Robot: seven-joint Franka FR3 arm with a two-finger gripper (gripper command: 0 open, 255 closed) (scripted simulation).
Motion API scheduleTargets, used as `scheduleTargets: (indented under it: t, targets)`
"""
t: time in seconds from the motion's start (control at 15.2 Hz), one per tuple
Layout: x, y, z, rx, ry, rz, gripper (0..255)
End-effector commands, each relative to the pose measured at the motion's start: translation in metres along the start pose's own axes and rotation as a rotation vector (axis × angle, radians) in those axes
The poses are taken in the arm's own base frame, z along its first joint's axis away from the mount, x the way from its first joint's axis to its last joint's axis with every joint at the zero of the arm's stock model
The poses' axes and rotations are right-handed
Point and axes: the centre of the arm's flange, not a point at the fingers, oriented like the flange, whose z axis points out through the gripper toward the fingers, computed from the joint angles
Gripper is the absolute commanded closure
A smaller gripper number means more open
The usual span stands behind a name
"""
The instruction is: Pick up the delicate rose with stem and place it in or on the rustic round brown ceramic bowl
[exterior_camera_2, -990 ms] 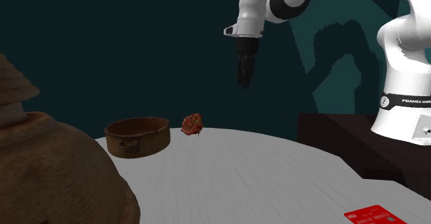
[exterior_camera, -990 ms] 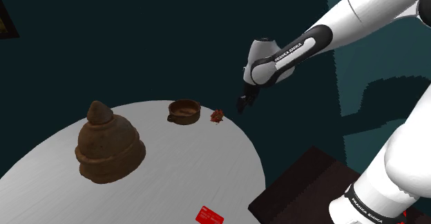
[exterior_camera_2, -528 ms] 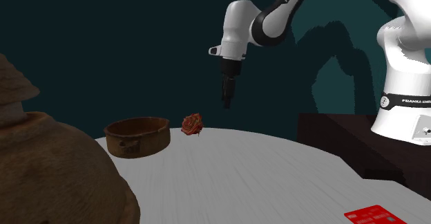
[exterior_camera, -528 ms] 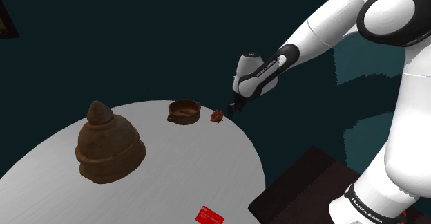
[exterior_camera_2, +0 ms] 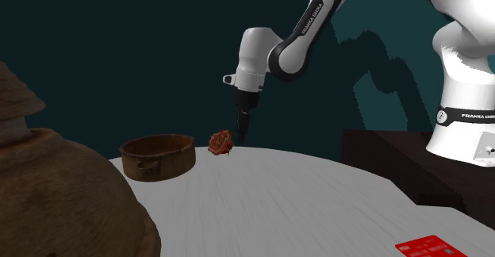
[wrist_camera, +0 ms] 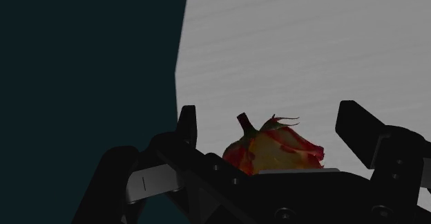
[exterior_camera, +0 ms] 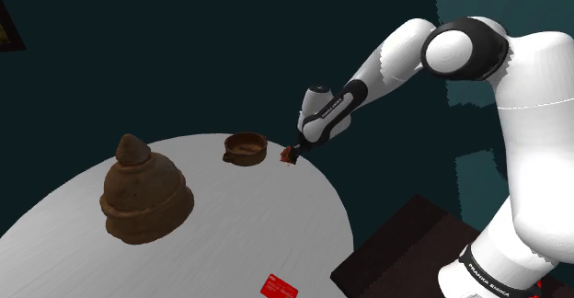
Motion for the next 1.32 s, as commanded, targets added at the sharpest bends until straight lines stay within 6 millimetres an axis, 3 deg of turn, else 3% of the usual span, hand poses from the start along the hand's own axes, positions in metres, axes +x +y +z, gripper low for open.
scheduleTargets:
  t: [0.0,0.26,0.79,0.86,1.25]
  targets:
    - [0.001,0.001,0.011,0.0,0.002,0.0,0]
    - [0.001,0.001,0.03,0.0,0.002,0.0,0]
    - [0.001,0.001,0.03,0.0,0.002,0.0,0]
    - [0.001,0.001,0.03,0.0,0.002,0.0,255]
    - [0.001,0.001,0.03,0.0,0.002,0.0,255]
